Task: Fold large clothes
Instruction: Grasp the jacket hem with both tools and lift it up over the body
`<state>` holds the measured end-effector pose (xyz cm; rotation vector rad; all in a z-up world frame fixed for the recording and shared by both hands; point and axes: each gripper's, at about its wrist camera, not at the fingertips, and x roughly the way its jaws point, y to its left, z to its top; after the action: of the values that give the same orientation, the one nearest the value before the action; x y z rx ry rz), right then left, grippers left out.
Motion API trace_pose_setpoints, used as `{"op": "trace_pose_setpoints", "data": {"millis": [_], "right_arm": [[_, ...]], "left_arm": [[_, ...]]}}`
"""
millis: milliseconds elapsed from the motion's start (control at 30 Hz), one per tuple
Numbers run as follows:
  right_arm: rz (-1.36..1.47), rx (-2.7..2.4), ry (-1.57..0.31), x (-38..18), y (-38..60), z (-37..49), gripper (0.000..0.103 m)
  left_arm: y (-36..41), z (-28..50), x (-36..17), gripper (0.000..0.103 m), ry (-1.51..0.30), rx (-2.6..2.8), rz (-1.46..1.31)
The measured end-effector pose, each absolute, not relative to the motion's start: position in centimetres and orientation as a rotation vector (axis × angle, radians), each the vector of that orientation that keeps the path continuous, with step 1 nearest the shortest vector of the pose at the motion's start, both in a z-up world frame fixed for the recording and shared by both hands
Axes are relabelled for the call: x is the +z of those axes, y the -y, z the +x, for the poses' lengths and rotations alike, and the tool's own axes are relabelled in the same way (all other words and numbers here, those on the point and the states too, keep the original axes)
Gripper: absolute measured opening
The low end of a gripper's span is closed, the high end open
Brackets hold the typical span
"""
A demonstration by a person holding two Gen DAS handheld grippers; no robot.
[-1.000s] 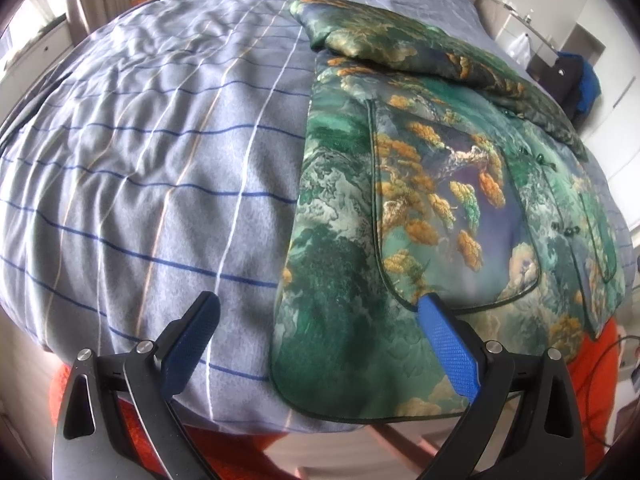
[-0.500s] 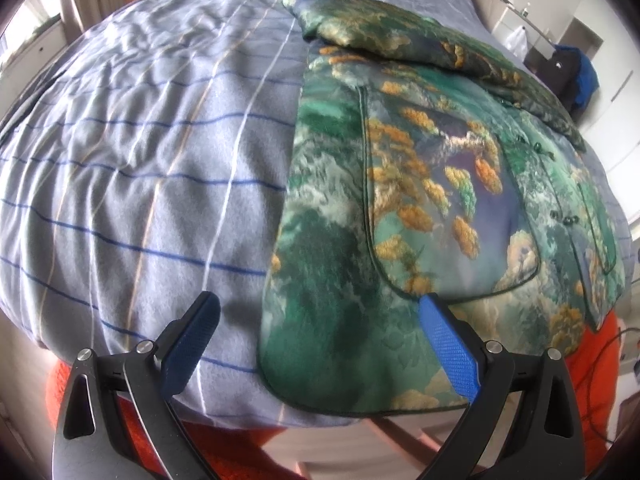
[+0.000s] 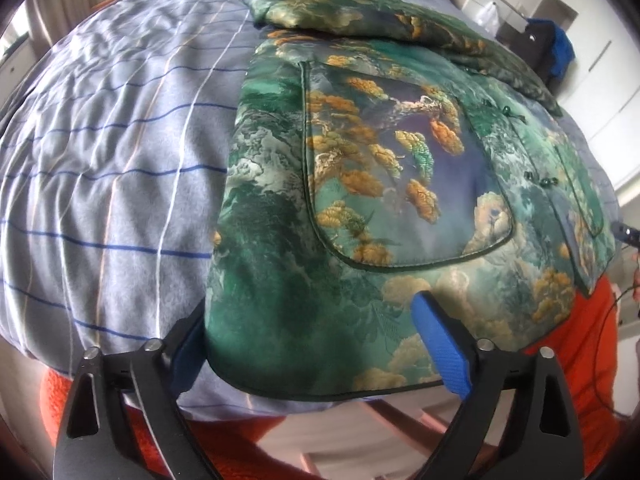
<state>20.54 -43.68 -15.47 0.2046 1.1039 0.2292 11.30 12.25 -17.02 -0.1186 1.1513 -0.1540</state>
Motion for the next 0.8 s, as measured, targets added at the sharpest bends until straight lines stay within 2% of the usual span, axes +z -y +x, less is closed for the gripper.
{"op": "trace_pose_setpoints", "data": {"millis": [33, 100, 133, 167, 200, 267, 300, 433, 533, 667, 800], "right_arm": [[0.235, 0.248, -1.113, -15.8, 43.8, 20.8, 0.085], [0.292, 0.299, -1.145, -16.4, 43.5, 21.3, 0.076], [0.287, 0.317, -1.171, -16.8, 43.0, 21.5, 0.066], [0.266, 0.331, -1.199, -17.1, 42.3, 21.6, 0.057], [0.235, 0.341, -1.227, -17.4, 41.8, 21.7, 0.039], [0.146, 0.341, -1.262, -17.4, 40.8, 21.7, 0.030], [0.122, 0.353, -1.274, -17.2, 40.4, 21.7, 0.021], [0.128, 0.409, -1.306, -16.0, 39.7, 22.1, 0.015], [0.207, 0.486, -1.301, -14.1, 39.9, 22.5, 0.014], [0.325, 0.592, -1.212, -9.9, 40.3, 23.6, 0.012], [0.391, 0.607, -1.064, -5.0, 41.2, 27.1, 0.012]], "left_arm": [[-12.3, 11.5, -17.0, 0.089, -1.158, -0.154, -0.127], [-12.7, 12.0, -17.1, 0.077, -1.184, -0.147, -0.155], [-12.9, 12.1, -17.1, 0.071, -1.199, -0.136, -0.158], [-13.0, 12.2, -17.0, 0.058, -1.212, -0.120, -0.149], [-13.3, 12.2, -16.8, 0.040, -1.219, -0.102, -0.133], [-13.8, 12.2, -16.2, 0.020, -1.221, -0.098, -0.107], [-13.7, 12.3, -15.7, 0.014, -1.218, -0.102, -0.098], [-13.4, 12.4, -13.4, 0.010, -1.194, -0.129, -0.113], [-14.9, 13.1, -10.3, 0.009, -1.138, -0.199, -0.255], [-17.2, 15.3, -5.8, 0.009, -1.008, -0.291, -0.435], [-18.3, 20.8, -2.6, 0.008, -0.914, -0.312, -0.483]]}}
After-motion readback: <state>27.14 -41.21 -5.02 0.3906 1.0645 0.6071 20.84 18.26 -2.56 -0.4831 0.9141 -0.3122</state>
